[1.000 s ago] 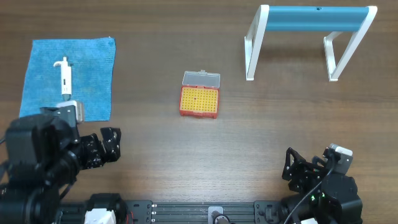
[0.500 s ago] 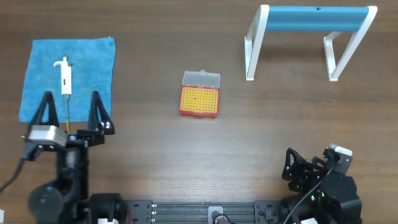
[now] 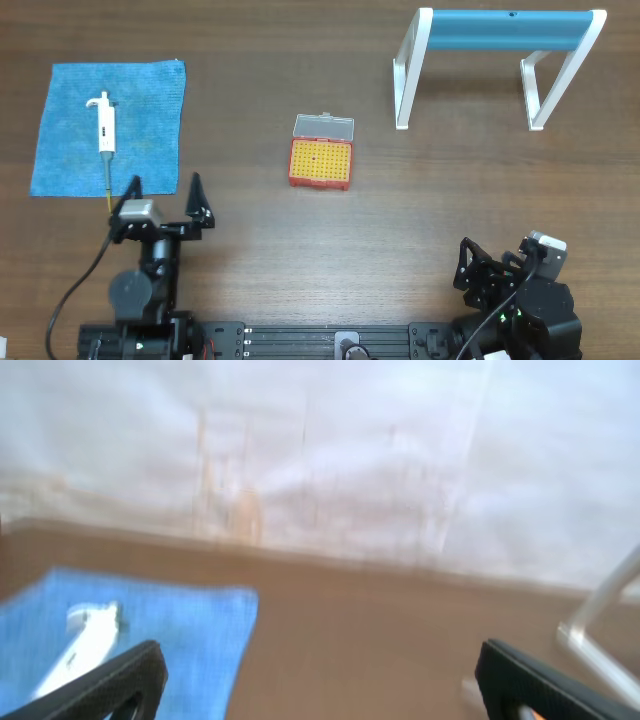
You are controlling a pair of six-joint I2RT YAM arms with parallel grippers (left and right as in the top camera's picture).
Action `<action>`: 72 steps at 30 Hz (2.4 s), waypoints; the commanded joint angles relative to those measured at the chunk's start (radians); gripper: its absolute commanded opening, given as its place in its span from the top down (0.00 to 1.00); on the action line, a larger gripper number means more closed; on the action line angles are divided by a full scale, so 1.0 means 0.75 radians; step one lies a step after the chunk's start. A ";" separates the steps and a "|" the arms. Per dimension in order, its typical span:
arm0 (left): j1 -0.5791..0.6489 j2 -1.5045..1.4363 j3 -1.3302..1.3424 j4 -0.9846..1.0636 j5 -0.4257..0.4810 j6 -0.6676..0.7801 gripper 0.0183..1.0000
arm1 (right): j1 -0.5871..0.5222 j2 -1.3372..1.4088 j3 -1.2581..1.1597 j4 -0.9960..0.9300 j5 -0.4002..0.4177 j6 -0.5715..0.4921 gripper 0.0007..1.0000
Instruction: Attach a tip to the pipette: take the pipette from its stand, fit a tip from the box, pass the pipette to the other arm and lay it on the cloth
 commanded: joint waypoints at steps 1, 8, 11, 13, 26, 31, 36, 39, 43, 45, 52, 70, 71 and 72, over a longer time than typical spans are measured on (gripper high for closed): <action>-0.001 -0.013 -0.010 -0.121 -0.010 0.011 0.00 | -0.002 -0.009 0.001 0.006 0.022 0.015 0.23; -0.001 -0.013 -0.010 -0.124 -0.010 0.011 0.00 | -0.002 -0.009 0.001 0.006 0.021 0.015 0.23; -0.001 -0.013 -0.010 -0.124 -0.010 0.011 0.00 | -0.002 -0.009 0.001 0.006 0.022 0.015 0.23; -0.001 -0.013 -0.010 -0.124 -0.010 0.011 0.00 | -0.002 -0.009 0.001 0.006 0.022 0.015 0.23; -0.001 -0.013 -0.010 -0.124 -0.010 0.011 0.00 | -0.002 -0.009 0.001 -0.011 0.021 0.011 0.23; -0.001 -0.013 -0.010 -0.125 -0.010 0.012 0.00 | -0.007 -0.010 -0.020 0.063 0.073 0.010 0.23; -0.001 -0.013 -0.010 -0.124 -0.010 0.011 0.00 | -0.182 -0.014 -0.283 0.912 0.262 -0.334 0.23; -0.001 -0.013 -0.010 -0.124 -0.010 0.012 0.00 | -0.313 -0.026 -0.529 1.483 -0.059 -0.813 0.23; -0.001 -0.013 -0.010 -0.124 -0.010 0.011 0.00 | -0.344 -0.169 -0.768 1.654 -0.159 -1.026 0.23; -0.001 -0.013 -0.010 -0.124 -0.010 0.011 0.00 | -0.345 -0.247 -0.842 1.653 -0.160 -1.025 0.23; -0.001 -0.013 -0.010 -0.125 -0.010 0.011 0.00 | -0.303 -0.281 -0.986 1.553 -0.293 -1.024 0.23; -0.001 -0.013 -0.010 -0.124 -0.010 0.011 0.00 | -0.275 -0.280 -0.985 1.488 -0.284 -1.024 0.23; -0.001 -0.013 -0.010 -0.124 -0.010 0.011 0.00 | -0.275 -0.280 -0.985 1.488 -0.284 -1.024 0.23; -0.001 -0.013 -0.010 -0.124 -0.010 0.011 0.00 | -0.275 -0.280 -0.985 1.488 -0.284 -1.024 0.23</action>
